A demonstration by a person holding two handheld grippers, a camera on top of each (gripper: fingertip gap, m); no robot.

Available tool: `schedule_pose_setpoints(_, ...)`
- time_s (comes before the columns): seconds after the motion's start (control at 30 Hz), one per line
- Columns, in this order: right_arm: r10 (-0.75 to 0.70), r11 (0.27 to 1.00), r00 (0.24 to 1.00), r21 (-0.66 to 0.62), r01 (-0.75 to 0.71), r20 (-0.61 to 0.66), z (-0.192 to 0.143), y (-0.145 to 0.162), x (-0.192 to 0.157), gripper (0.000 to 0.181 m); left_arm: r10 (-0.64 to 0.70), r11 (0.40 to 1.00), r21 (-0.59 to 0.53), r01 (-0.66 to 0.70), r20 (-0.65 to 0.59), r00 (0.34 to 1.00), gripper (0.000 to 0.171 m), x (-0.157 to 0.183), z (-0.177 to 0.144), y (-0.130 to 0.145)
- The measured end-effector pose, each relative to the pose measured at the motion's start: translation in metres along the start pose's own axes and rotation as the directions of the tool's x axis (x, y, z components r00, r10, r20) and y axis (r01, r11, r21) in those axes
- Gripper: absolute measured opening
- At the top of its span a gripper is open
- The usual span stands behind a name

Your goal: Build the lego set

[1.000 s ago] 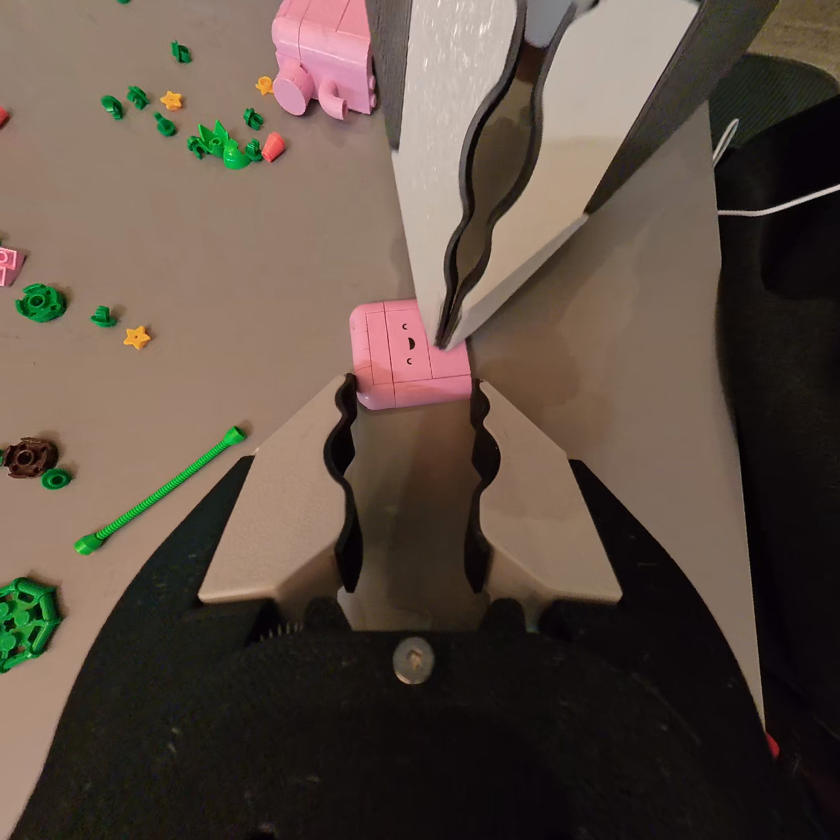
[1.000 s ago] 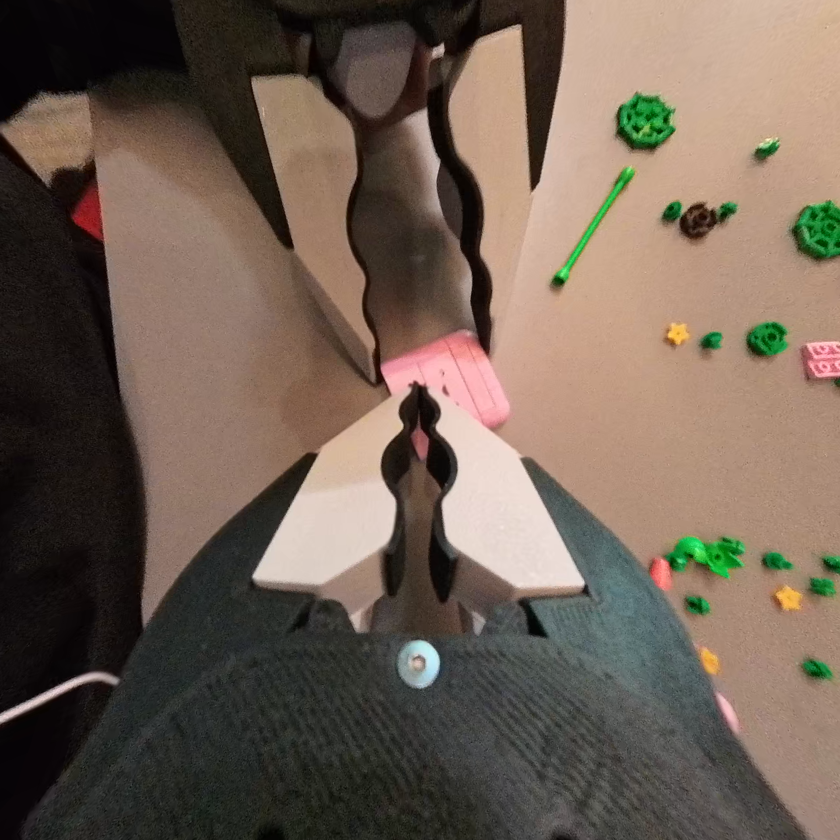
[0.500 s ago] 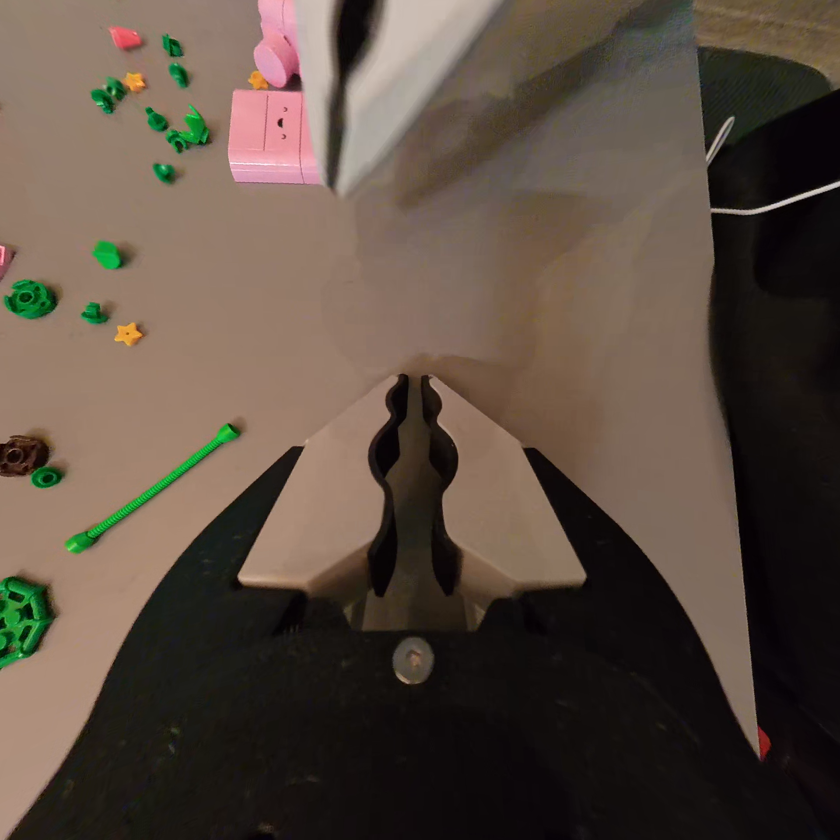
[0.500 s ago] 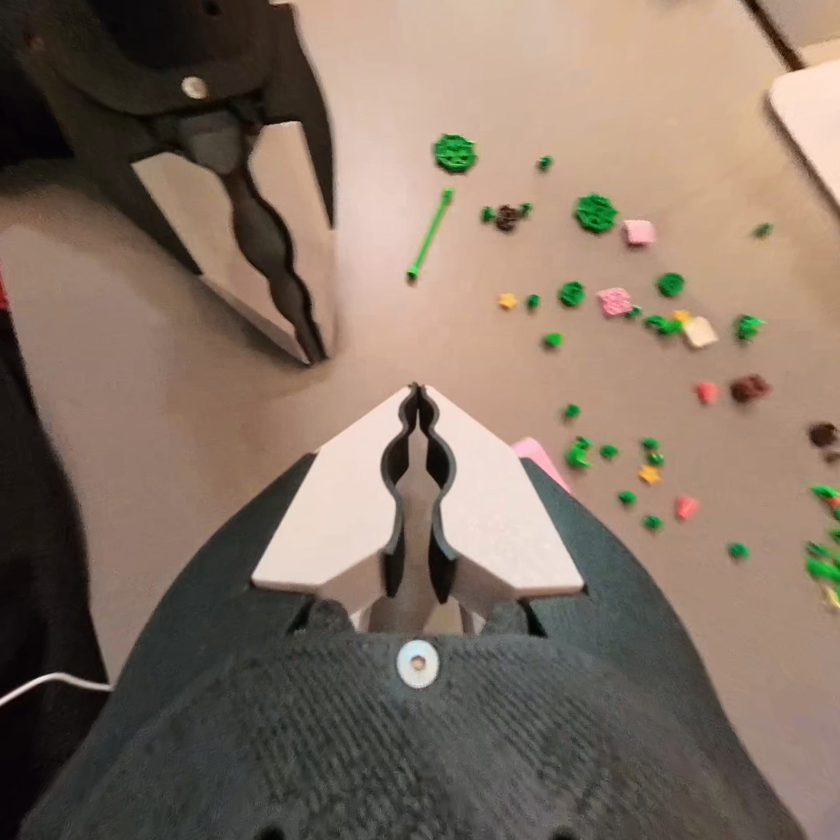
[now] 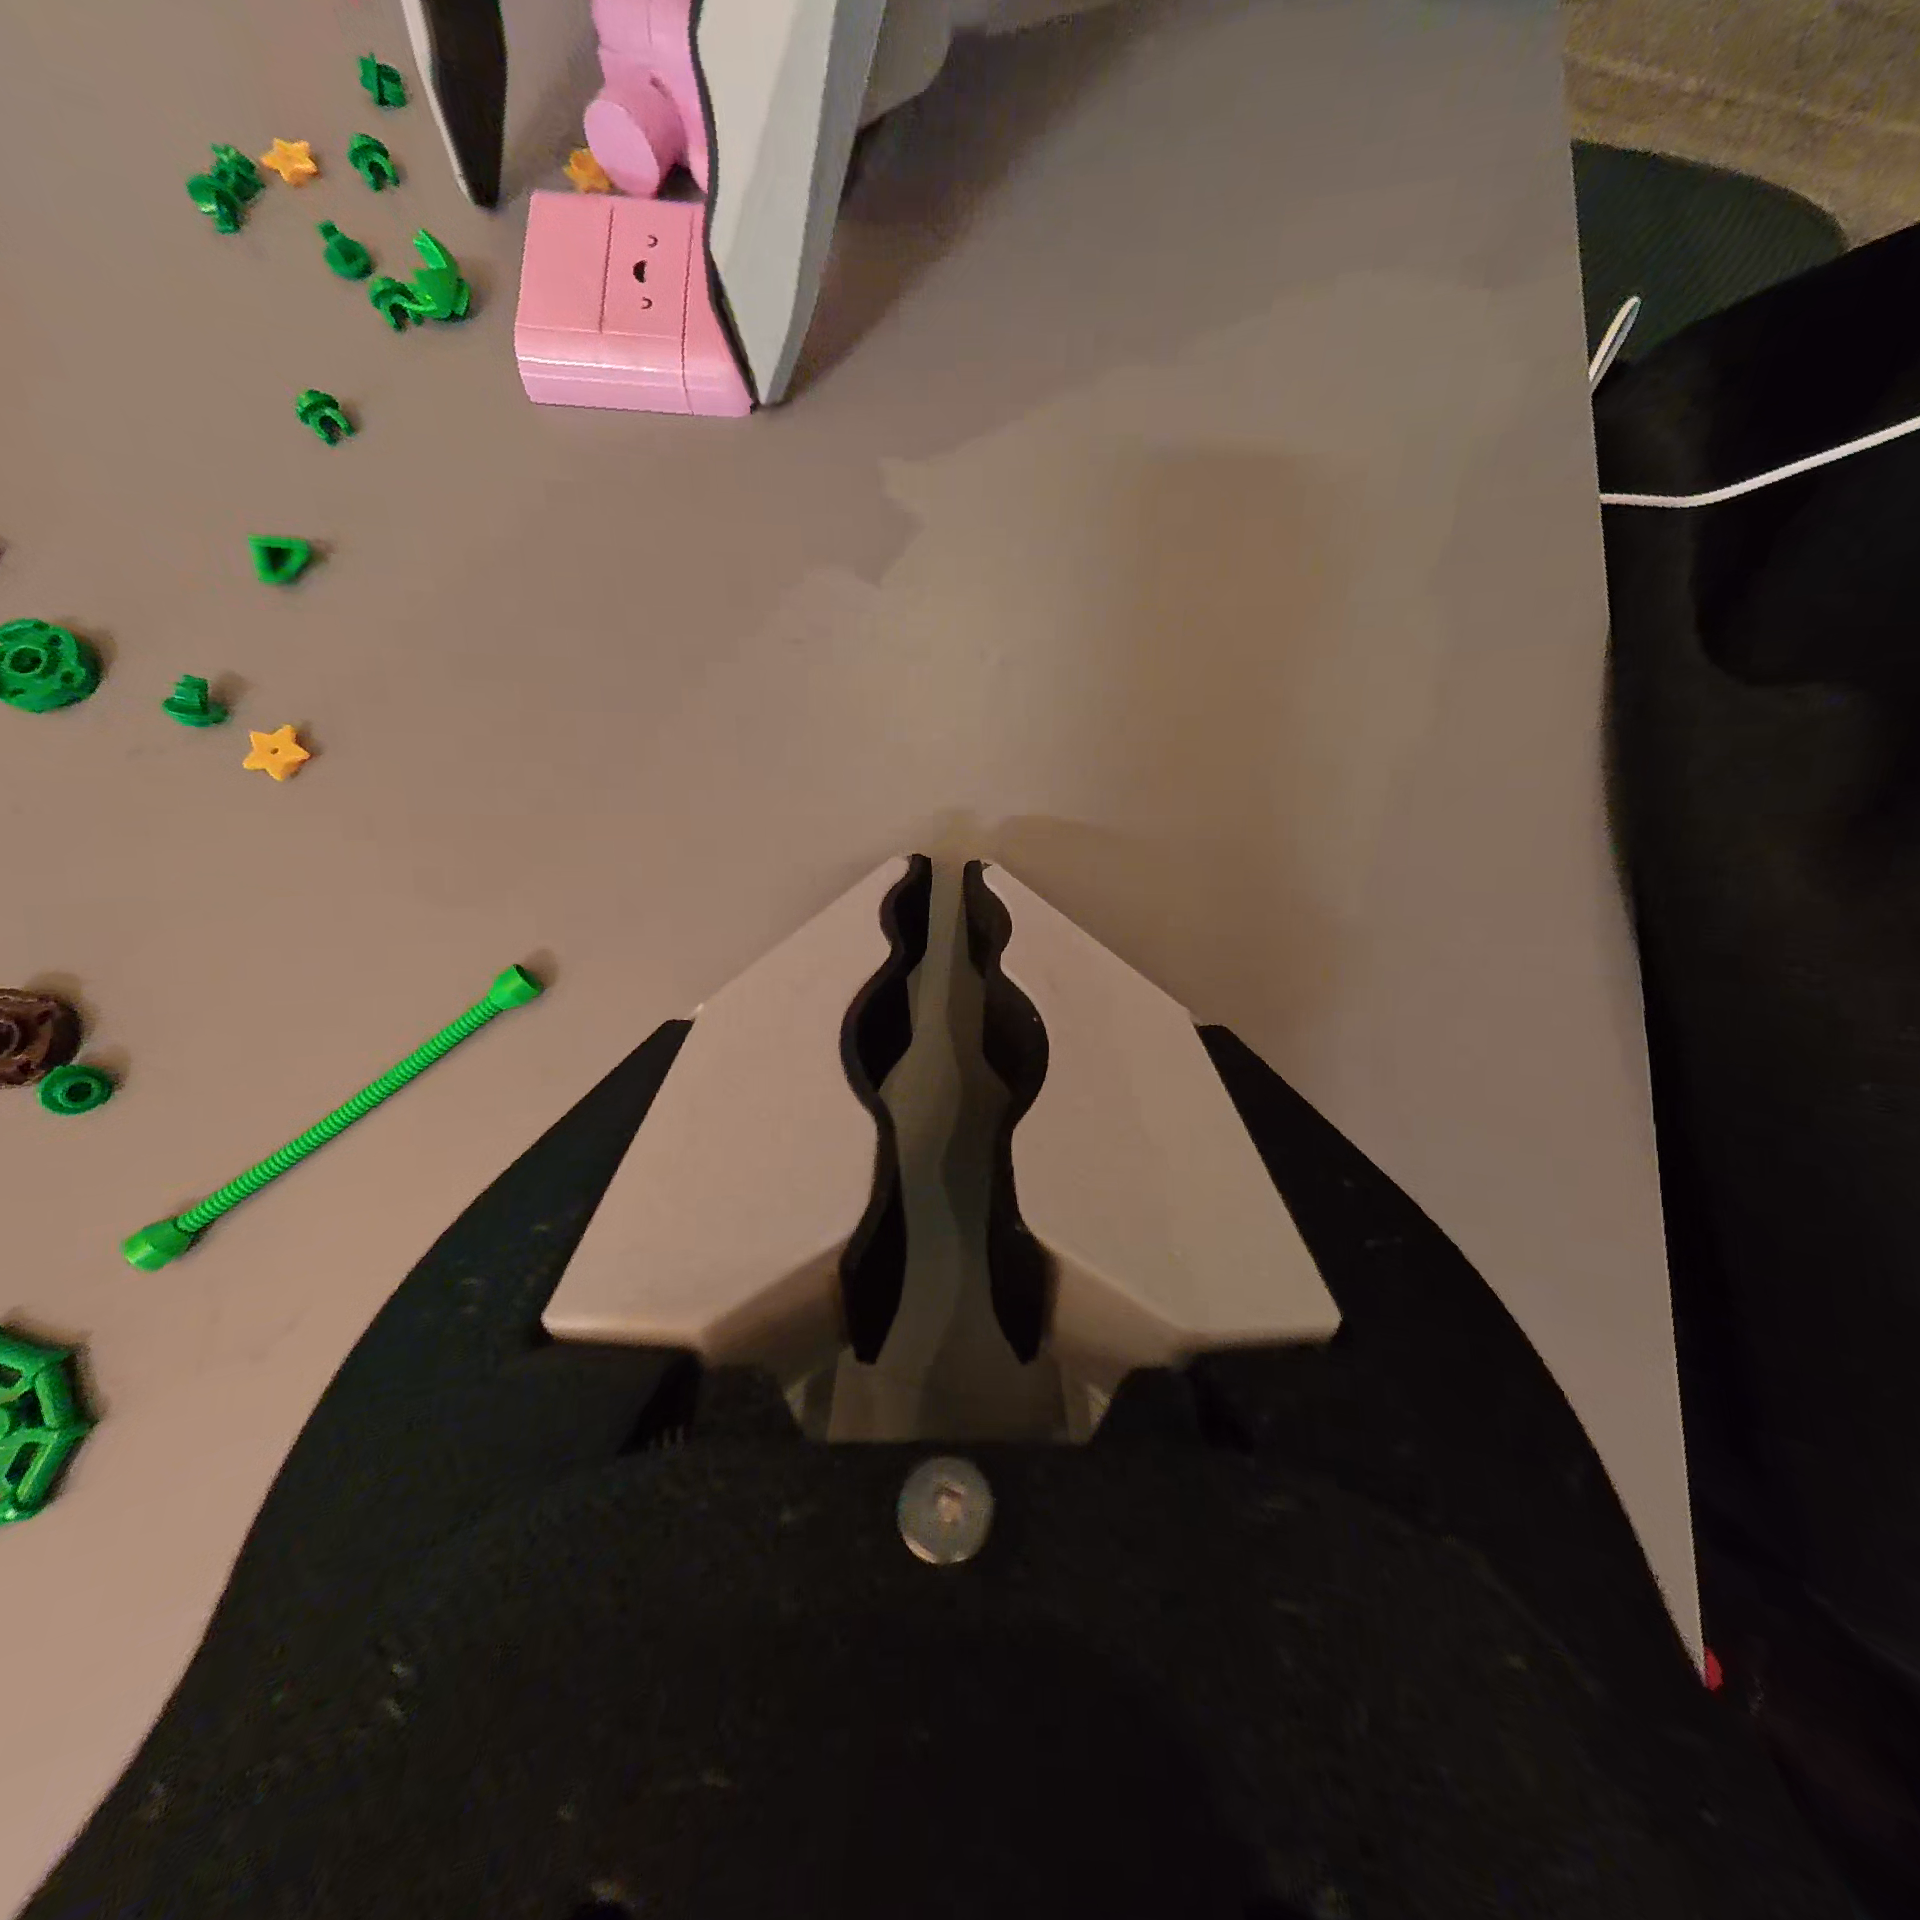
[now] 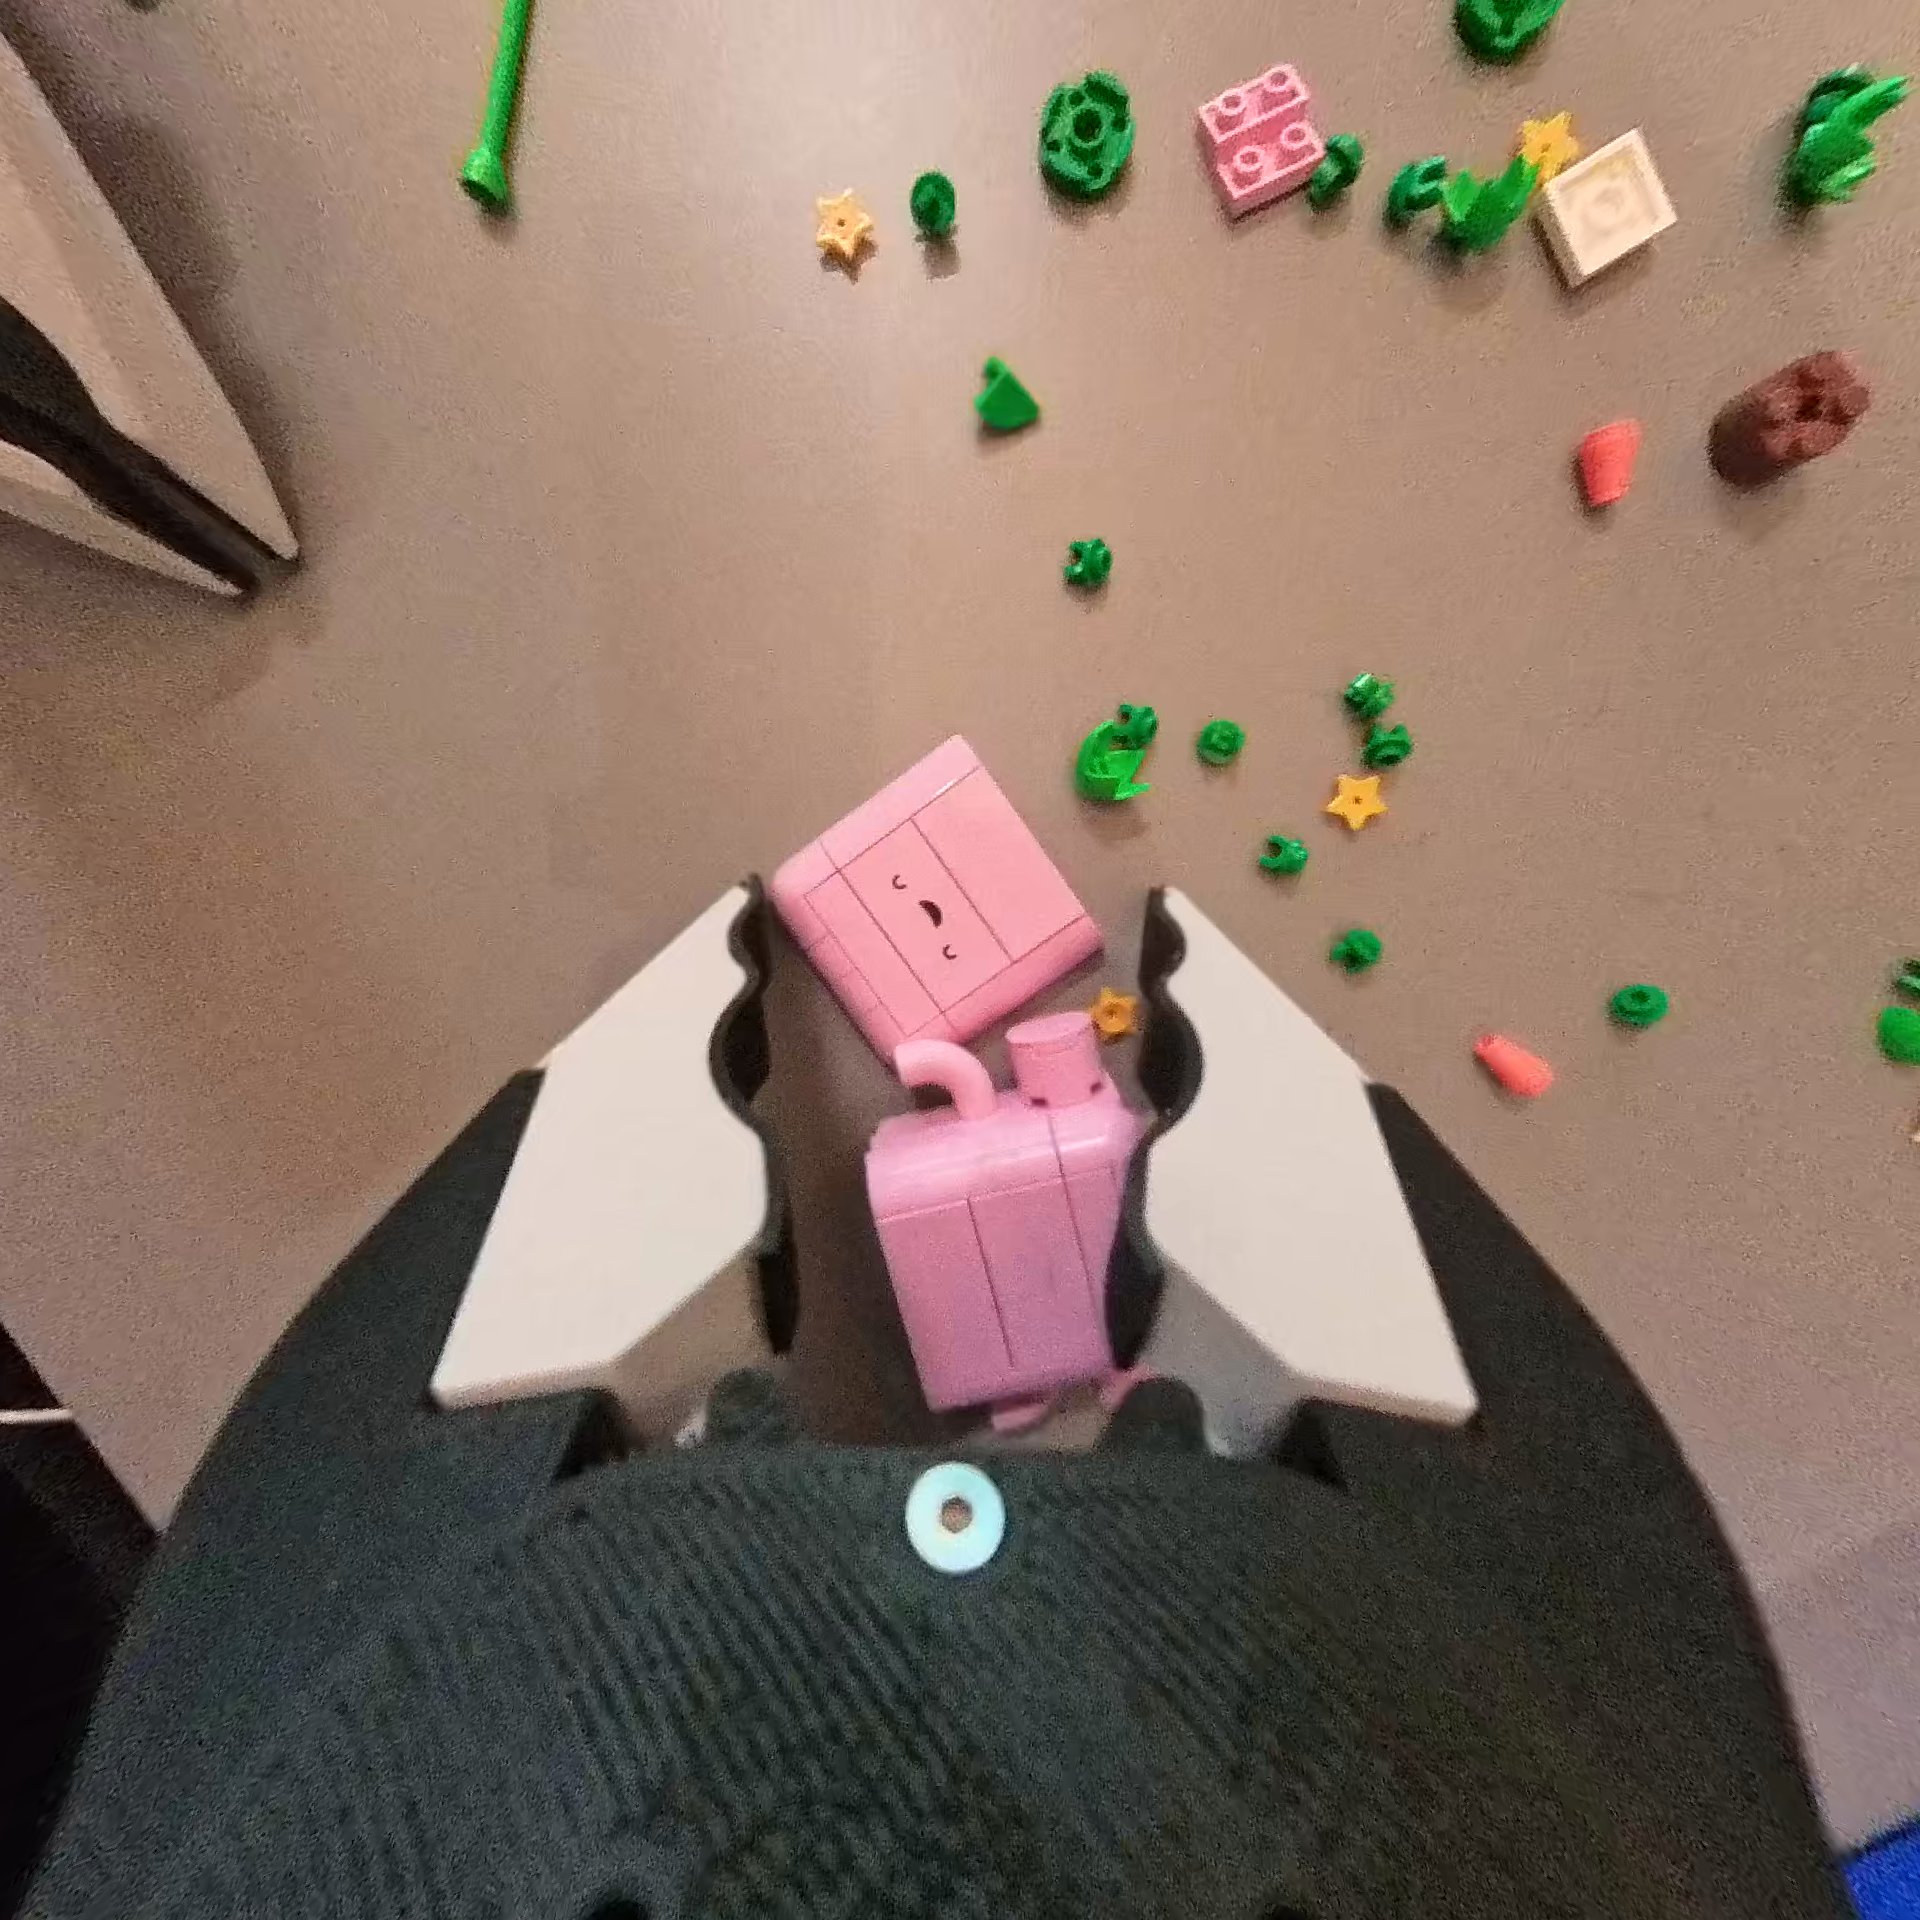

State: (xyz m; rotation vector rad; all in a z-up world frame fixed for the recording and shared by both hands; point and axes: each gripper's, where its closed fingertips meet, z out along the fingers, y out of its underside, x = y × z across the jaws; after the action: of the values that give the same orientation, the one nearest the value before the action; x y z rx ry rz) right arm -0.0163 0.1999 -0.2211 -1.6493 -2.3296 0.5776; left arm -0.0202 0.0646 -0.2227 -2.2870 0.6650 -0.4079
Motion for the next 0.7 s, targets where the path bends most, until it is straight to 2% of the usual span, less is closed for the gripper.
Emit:
schedule_pose_setpoints(0.2, 0.037, 0.997, 0.996, -0.071, -0.031, 0.081, -0.003, 0.005, -0.041, 0.071, 0.019, 1.000, 0.000, -0.019, -0.003, 1.000, 0.010, 0.002, 0.000, 0.000)
schedule_pose_setpoints(0.4, 0.032, 0.994, 0.968, -0.106, -0.006, 0.250, -0.008, 0.007, -0.112, 0.062, 0.033, 0.999, 0.001, -0.033, 0.004, 0.999, 0.017, 0.003, 0.000, 0.000)
schedule_pose_setpoints(0.5, 0.017, 0.997, 0.909, -0.076, 0.016, 0.416, -0.010, 0.002, -0.155, 0.061, 0.033, 0.999, 0.007, -0.033, -0.006, 0.999, 0.037, 0.004, 0.000, -0.001)
schedule_pose_setpoints(0.6, -0.008, 1.000, 0.923, -0.024, 0.019, 0.385, -0.006, -0.001, -0.149, 0.057, 0.016, 0.999, 0.051, -0.015, -0.016, 1.000, 0.044, 0.003, -0.005, -0.005)
schedule_pose_setpoints(0.7, 0.046, 0.997, 0.906, 0.036, -0.068, 0.420, -0.011, -0.010, -0.148, 0.052, 0.019, 0.996, 0.087, -0.016, -0.039, 0.999, 0.049, 0.006, -0.009, -0.009)
